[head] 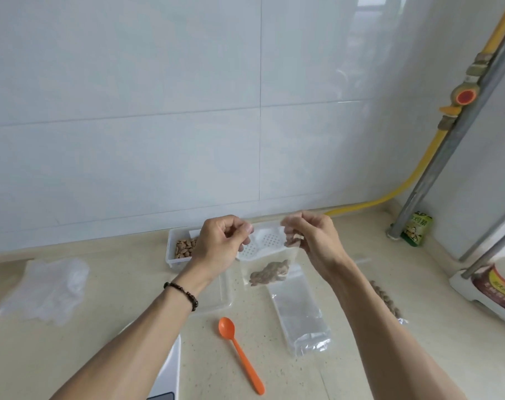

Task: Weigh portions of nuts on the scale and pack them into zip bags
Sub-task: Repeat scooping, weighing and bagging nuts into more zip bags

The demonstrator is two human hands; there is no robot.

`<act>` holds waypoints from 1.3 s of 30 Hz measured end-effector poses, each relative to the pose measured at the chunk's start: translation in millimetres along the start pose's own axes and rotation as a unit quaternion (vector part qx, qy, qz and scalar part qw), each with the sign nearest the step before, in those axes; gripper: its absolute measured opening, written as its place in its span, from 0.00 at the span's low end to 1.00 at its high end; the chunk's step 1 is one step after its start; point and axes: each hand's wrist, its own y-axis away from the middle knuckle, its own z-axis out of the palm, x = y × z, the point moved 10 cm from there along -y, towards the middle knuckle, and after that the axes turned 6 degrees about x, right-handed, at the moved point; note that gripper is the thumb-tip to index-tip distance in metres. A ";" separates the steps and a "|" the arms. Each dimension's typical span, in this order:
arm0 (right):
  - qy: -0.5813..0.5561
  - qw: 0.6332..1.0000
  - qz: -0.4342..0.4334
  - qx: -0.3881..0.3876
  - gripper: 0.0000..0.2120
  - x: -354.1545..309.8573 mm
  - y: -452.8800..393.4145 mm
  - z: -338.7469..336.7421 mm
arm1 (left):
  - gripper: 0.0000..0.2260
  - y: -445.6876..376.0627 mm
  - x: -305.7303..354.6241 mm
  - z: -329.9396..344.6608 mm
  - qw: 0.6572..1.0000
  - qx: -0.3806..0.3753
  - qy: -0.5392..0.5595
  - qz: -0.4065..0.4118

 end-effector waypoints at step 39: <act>0.577 0.797 0.120 0.131 0.18 202.2 19.0 -261.0 | 0.35 79.3 -160.4 343.9 0.793 -0.393 -0.451 0.120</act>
